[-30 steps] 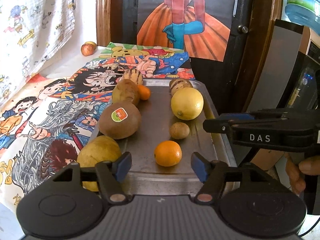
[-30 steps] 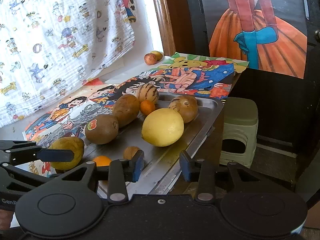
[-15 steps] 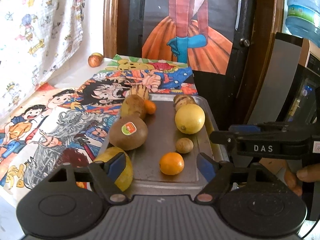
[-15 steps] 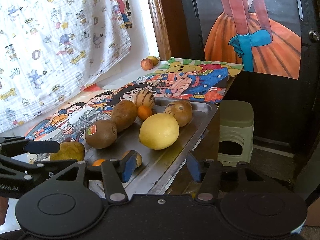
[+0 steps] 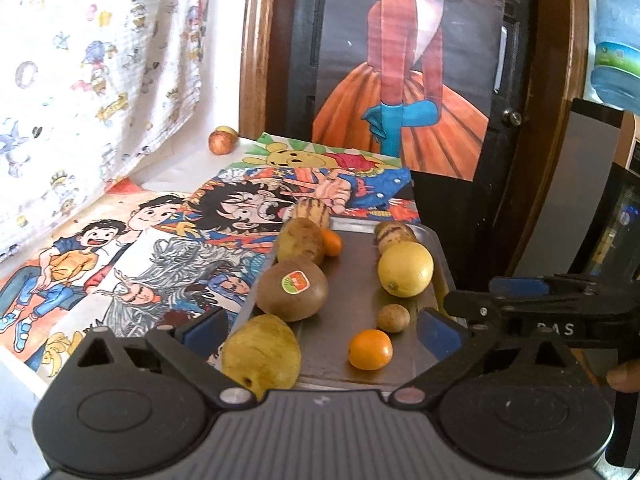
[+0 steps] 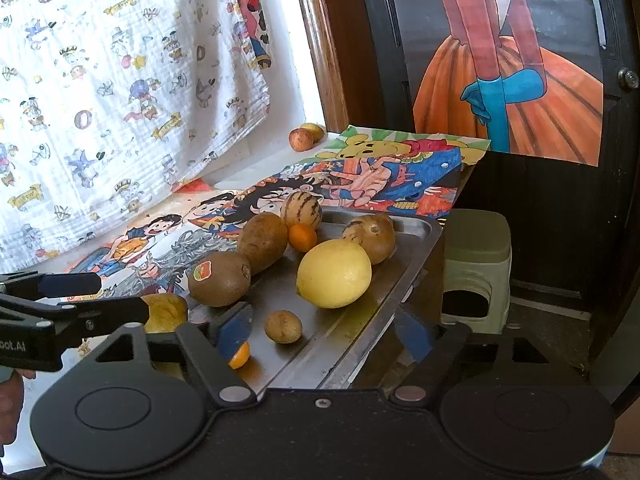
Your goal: Organize fruits
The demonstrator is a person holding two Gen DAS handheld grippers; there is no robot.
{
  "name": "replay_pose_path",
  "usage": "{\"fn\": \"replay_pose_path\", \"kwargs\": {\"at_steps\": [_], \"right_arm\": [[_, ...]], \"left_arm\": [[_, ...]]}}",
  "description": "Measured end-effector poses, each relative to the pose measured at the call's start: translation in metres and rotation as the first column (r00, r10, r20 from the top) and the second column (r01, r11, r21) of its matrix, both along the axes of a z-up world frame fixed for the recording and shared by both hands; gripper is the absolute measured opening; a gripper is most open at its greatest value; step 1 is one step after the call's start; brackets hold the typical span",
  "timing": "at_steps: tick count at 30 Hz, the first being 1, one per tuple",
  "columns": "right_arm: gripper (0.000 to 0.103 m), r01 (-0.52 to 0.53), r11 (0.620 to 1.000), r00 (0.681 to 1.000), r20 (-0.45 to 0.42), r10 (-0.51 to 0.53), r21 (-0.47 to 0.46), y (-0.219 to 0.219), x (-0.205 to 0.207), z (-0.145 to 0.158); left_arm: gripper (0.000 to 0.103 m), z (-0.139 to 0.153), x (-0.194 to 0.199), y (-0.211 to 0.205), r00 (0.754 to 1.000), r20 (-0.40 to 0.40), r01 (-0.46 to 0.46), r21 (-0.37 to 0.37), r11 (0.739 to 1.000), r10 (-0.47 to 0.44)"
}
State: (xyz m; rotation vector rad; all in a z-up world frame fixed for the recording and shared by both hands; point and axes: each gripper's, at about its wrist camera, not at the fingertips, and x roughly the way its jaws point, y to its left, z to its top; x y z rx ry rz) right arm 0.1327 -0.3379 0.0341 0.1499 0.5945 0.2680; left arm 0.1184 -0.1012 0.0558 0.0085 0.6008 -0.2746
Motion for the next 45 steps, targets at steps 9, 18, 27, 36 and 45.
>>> {"fn": "replay_pose_path", "kwargs": {"at_steps": [9, 18, 27, 36, 45], "right_arm": [[0.102, 0.037, 0.999, 0.999, 0.023, -0.038, 0.011, 0.004, -0.007, 0.009], [0.102, 0.084, 0.996, 0.996, 0.035, -0.086, 0.040, 0.018, -0.023, 0.017], [0.102, 0.159, 0.987, 0.983, 0.097, -0.158, -0.001, 0.040, -0.048, 0.020], [0.102, 0.179, 0.983, 0.970, 0.171, -0.170, -0.040, 0.059, -0.074, 0.014], [0.102, 0.230, 0.973, 0.946, 0.244, -0.215, -0.034, 0.067, -0.101, 0.010]], "left_arm": [[0.103, 0.001, 0.002, 0.015, 0.997, -0.007, -0.078, -0.026, 0.997, 0.078], [0.103, 0.001, 0.001, 0.032, 0.989, -0.012, -0.149, -0.039, 0.988, 0.149], [0.103, 0.000, -0.011, 0.045, 0.984, 0.017, -0.178, -0.055, 0.982, 0.179], [0.103, -0.004, -0.027, 0.059, 0.977, 0.059, -0.199, -0.074, 0.977, 0.203], [0.103, -0.009, -0.045, 0.070, 0.971, 0.098, -0.208, -0.085, 0.974, 0.216]]}}
